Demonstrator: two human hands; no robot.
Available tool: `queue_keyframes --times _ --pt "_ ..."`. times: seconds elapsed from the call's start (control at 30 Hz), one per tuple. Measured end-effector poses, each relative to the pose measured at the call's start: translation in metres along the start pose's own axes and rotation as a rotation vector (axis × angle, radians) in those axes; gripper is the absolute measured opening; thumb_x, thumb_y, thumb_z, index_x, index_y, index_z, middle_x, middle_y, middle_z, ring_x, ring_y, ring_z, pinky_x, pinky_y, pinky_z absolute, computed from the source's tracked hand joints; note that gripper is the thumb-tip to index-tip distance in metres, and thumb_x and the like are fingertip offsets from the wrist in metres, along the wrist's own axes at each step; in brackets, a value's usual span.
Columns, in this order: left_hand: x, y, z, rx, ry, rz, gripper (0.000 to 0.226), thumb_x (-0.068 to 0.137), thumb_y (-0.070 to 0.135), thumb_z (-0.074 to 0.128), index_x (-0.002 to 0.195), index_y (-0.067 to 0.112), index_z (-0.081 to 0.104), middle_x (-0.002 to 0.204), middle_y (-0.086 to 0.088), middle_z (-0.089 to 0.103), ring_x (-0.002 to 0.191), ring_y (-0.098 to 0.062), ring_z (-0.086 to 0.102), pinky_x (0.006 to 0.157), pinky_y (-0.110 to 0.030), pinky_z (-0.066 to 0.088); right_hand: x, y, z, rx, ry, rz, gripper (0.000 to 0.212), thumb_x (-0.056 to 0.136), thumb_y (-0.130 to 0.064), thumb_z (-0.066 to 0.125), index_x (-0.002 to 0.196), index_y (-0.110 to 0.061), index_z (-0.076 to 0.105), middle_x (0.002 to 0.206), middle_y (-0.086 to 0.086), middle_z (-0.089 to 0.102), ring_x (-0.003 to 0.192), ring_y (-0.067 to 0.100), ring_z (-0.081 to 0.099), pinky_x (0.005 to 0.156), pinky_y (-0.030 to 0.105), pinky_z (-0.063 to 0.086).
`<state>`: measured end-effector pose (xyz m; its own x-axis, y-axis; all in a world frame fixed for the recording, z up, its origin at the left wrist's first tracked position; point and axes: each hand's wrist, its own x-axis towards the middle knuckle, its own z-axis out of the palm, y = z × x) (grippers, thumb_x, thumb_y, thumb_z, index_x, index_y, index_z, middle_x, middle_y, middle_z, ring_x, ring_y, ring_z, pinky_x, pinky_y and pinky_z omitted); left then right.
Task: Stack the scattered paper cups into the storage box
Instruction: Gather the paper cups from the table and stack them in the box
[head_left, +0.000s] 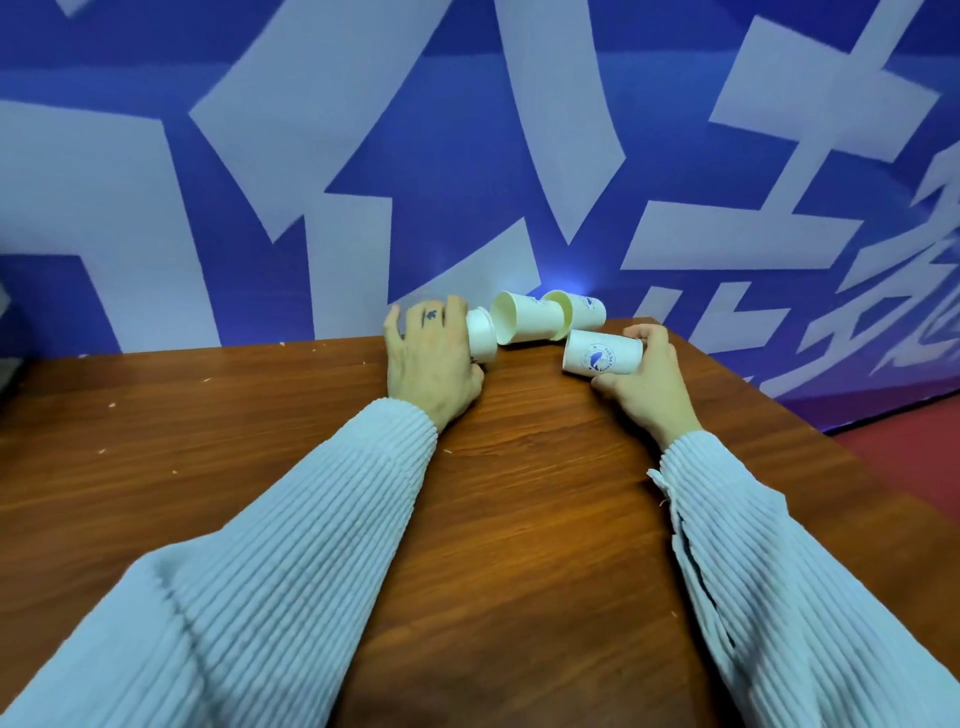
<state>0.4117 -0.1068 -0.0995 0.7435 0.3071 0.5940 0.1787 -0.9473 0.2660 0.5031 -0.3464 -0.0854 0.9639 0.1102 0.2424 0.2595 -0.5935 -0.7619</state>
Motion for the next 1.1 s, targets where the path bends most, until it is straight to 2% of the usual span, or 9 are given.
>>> queue_keyframes --times 0.07,0.13,0.27,0.4,0.57,0.7,0.83,0.93,1.1 --pt "-0.011 0.001 -0.012 -0.062 -0.022 -0.011 0.057 0.078 0.033 0.071 0.127 0.021 0.045 0.117 -0.002 0.057 0.112 -0.026 0.053 0.1 -0.042 0.039 -0.01 -0.005 -0.001 0.008 -0.025 -0.002 0.067 0.077 -0.008 0.083 0.123 -0.034 0.042 0.124 0.003 0.054 0.097 0.022 0.064 0.068 0.031 0.051" --pt "-0.03 -0.001 -0.028 -0.071 -0.028 0.0 0.06 0.079 0.034 0.071 0.131 0.02 0.044 0.12 -0.002 0.055 0.11 -0.025 0.053 0.094 -0.04 0.041 -0.026 -0.013 0.0 -0.019 -0.005 -0.034 0.064 0.078 -0.01 0.083 0.122 -0.032 0.043 0.122 0.001 0.05 0.098 0.019 0.061 0.072 0.029 0.048" --pt "-0.078 -0.008 -0.067 -0.057 -0.03 -0.038 0.073 0.081 0.038 0.071 0.144 0.021 0.04 0.133 -0.004 0.05 0.118 -0.025 0.049 0.101 -0.04 0.041 -0.073 -0.035 0.001 -0.02 -0.014 -0.08 0.052 0.084 -0.02 0.082 0.12 -0.03 0.045 0.127 -0.001 0.045 0.102 0.019 0.055 0.084 0.035 0.051" --pt "-0.116 -0.015 -0.106 -0.057 -0.062 -0.061 0.072 0.083 0.041 0.071 0.145 0.023 0.04 0.137 -0.003 0.048 0.121 -0.024 0.048 0.103 -0.041 0.041 -0.123 -0.053 -0.005 0.023 0.017 -0.075 0.028 0.094 -0.011 0.062 0.113 -0.03 0.052 0.121 0.0 0.061 0.087 0.015 0.063 0.065 0.032 0.052" --pt "-0.141 -0.03 -0.161 -0.17 -0.065 -0.119 0.069 0.081 0.041 0.075 0.14 0.024 0.044 0.13 0.0 0.053 0.118 -0.022 0.054 0.103 -0.041 0.041 -0.18 -0.077 -0.009 0.126 0.057 -0.092 0.027 0.093 -0.008 0.059 0.108 -0.03 0.058 0.114 -0.003 0.064 0.088 0.01 0.063 0.064 0.029 0.053" --pt "-0.147 -0.044 -0.209 -0.18 -0.053 -0.099 0.066 0.08 0.044 0.073 0.135 0.023 0.044 0.123 0.0 0.056 0.111 -0.023 0.058 0.097 -0.042 0.046 -0.209 -0.116 -0.004 0.199 0.024 -0.175 0.024 0.089 -0.011 0.064 0.105 -0.028 0.061 0.108 -0.005 0.066 0.096 0.013 0.064 0.074 0.03 0.052" --pt "-0.158 -0.061 -0.251 -0.161 -0.046 -0.083 0.071 0.081 0.045 0.074 0.139 0.022 0.039 0.127 -0.003 0.054 0.111 -0.025 0.06 0.095 -0.043 0.051 -0.228 -0.162 0.007 0.235 -0.015 -0.257 0.022 0.086 -0.011 0.066 0.103 -0.025 0.062 0.1 -0.008 0.067 0.092 0.013 0.065 0.077 0.03 0.051" --pt "-0.169 -0.08 -0.278 -0.134 -0.022 -0.086 0.072 0.083 0.043 0.074 0.141 0.022 0.037 0.129 -0.004 0.054 0.113 -0.026 0.059 0.093 -0.04 0.049 -0.244 -0.195 0.021 0.247 -0.048 -0.332 0.024 0.086 -0.013 0.067 0.104 -0.027 0.062 0.106 -0.003 0.065 0.092 0.011 0.064 0.077 0.029 0.052" --pt "-0.183 -0.127 -0.326 -0.152 0.029 -0.186 0.084 0.08 0.046 0.071 0.149 0.018 0.029 0.136 -0.01 0.049 0.124 -0.033 0.053 0.099 -0.049 0.047 -0.273 -0.254 0.056 0.263 -0.094 -0.459 0.015 0.093 -0.017 0.065 0.107 -0.023 0.063 0.102 -0.006 0.067 0.096 0.014 0.064 0.074 0.022 0.05"
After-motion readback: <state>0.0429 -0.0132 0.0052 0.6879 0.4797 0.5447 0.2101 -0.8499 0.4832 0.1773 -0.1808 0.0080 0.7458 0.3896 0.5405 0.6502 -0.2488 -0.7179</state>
